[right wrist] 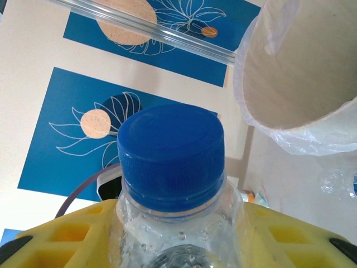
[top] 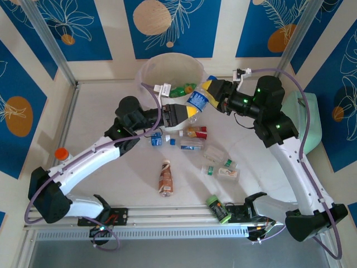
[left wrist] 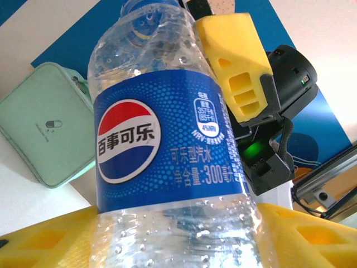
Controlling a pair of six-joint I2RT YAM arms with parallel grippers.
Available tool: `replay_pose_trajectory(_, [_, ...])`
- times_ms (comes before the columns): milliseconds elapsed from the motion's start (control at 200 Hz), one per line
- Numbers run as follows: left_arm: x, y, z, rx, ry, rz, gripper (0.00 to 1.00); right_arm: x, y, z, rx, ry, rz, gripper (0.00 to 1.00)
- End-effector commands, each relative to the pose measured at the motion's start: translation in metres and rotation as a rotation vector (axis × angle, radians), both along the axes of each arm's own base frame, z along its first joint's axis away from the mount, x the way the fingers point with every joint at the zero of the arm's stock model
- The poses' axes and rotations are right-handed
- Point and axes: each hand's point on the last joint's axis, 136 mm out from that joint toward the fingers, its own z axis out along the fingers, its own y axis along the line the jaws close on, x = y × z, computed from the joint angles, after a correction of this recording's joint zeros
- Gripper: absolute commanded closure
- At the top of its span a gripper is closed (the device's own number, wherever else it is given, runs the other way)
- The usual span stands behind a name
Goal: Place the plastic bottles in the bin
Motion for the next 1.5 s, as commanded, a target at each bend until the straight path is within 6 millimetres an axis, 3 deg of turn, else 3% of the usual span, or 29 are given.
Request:
replay_pose_trajectory(0, [-0.007,0.002,0.012,-0.050,-0.031,-0.021,0.38,-0.007,-0.001,0.011,0.033,-0.034,0.016,0.52])
replay_pose_trajectory(265, [-0.003,0.004,0.014,-0.053,-0.039,0.006,0.46,-0.006,-0.003,0.005,0.030,-0.021,0.007,0.50])
replay_pose_trajectory(395, [0.004,0.006,0.011,-0.014,-0.046,0.052,0.51,-0.005,-0.011,0.000,-0.013,-0.002,-0.038,0.32])
replay_pose_trajectory(455, [0.006,0.008,0.011,0.006,-0.056,0.071,0.52,-0.003,-0.019,-0.006,-0.055,0.027,-0.081,0.19])
replay_pose_trajectory(510, [0.009,0.011,0.011,0.022,-0.064,0.091,0.52,-0.001,-0.029,-0.013,-0.091,0.059,-0.127,0.14])
replay_pose_trajectory(730, [0.031,0.036,0.012,0.164,-0.095,0.270,0.51,0.000,-0.082,-0.047,-0.193,0.202,-0.314,0.11])
replay_pose_trajectory(845, [0.052,0.055,0.023,0.257,-0.117,0.400,0.50,-0.007,-0.098,-0.065,-0.232,0.245,-0.355,0.11])
replay_pose_trajectory(1070, [0.121,0.095,0.028,0.392,0.015,0.630,0.52,-0.023,-0.107,-0.100,-0.277,0.323,-0.371,0.12])
replay_pose_trajectory(1296, [0.171,0.092,0.006,0.455,0.067,0.628,0.52,-0.034,-0.114,-0.115,-0.311,0.351,-0.385,0.12])
replay_pose_trajectory(1496, [0.197,0.096,-0.018,0.525,0.076,0.672,0.48,-0.039,-0.120,-0.123,-0.322,0.373,-0.392,0.12])
